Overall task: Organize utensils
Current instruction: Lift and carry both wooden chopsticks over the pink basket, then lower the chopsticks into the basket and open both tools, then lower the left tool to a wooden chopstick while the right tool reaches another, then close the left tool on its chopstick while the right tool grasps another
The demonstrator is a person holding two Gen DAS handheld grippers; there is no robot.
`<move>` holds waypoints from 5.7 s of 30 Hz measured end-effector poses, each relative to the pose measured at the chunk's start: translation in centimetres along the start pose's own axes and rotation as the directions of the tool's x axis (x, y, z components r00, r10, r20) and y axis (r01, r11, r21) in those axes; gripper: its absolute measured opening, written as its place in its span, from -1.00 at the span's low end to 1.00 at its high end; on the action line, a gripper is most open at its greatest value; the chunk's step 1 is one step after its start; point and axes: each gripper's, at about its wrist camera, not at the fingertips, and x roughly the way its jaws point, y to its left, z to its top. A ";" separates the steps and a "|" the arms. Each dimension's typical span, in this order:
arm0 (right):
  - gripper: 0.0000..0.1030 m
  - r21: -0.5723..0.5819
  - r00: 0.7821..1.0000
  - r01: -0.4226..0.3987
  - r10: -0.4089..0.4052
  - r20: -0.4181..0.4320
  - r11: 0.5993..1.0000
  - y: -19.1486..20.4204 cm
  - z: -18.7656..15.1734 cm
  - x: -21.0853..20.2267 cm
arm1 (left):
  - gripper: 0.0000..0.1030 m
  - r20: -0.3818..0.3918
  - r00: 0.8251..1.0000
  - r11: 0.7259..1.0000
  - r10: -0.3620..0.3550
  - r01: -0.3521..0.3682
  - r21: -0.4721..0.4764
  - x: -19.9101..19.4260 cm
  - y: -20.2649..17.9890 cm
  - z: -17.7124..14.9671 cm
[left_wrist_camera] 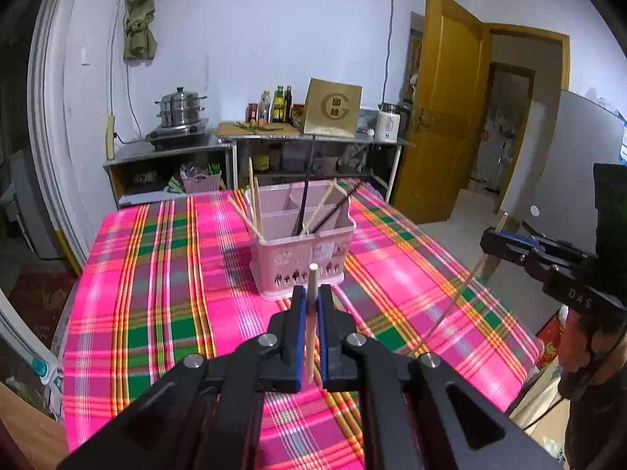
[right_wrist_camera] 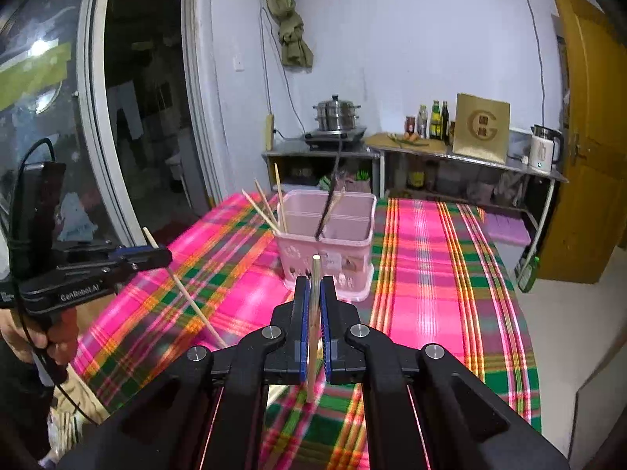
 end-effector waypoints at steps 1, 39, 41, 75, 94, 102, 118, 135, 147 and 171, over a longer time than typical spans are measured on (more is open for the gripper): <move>-0.90 0.003 1.000 -0.006 0.006 0.017 1.000 0.1 0.5 0.0 | -0.88 0.008 1.000 1.000 0.001 -0.001 0.001 0.0 0.0 0.5; -0.91 0.028 0.987 -0.006 0.001 0.162 1.000 0.3 10.3 14.0 | -0.88 0.074 0.997 0.999 0.038 -0.039 0.017 10.8 3.2 11.2; -0.91 0.027 0.989 -0.001 -0.003 0.148 1.000 0.0 9.9 14.9 | -0.88 0.061 0.998 0.999 0.035 -0.036 0.016 11.5 3.2 10.9; -0.61 -0.002 0.996 0.014 -0.014 0.084 1.000 -0.2 8.2 13.9 | -0.53 0.015 1.000 0.999 0.020 -0.020 -0.028 11.1 3.5 8.0; -0.60 0.113 0.999 0.024 -0.021 -0.026 0.993 -3.5 -3.9 6.3 | -0.52 -0.110 0.992 0.998 -0.065 0.062 -0.034 8.7 -0.7 -4.8; -0.60 0.152 0.996 0.027 -0.013 -0.090 0.988 -4.2 -7.8 6.0 | -0.44 -0.228 0.967 0.993 -0.115 0.108 -0.045 10.5 -2.9 -9.2; -0.60 0.189 0.995 0.019 -0.001 -0.099 0.982 -4.6 -9.1 5.9 | -0.37 -0.344 0.936 0.997 -0.076 0.078 -0.009 14.3 -4.8 -11.2; -0.60 0.209 0.994 0.012 0.010 -0.105 0.978 -5.0 -9.5 6.6 | -0.23 -0.331 0.941 0.995 0.068 -0.040 0.090 15.4 -5.8 -11.0; -0.60 0.160 0.982 0.009 0.021 -0.186 0.987 -3.4 -9.4 9.1 | -0.66 -0.322 0.939 0.992 0.120 -0.122 0.012 14.9 0.3 -10.5; -0.60 0.094 0.905 0.096 -0.048 -0.423 0.991 -0.7 -9.2 19.5 | -0.70 -0.374 0.925 0.994 0.062 -0.092 -0.063 18.1 4.4 -7.6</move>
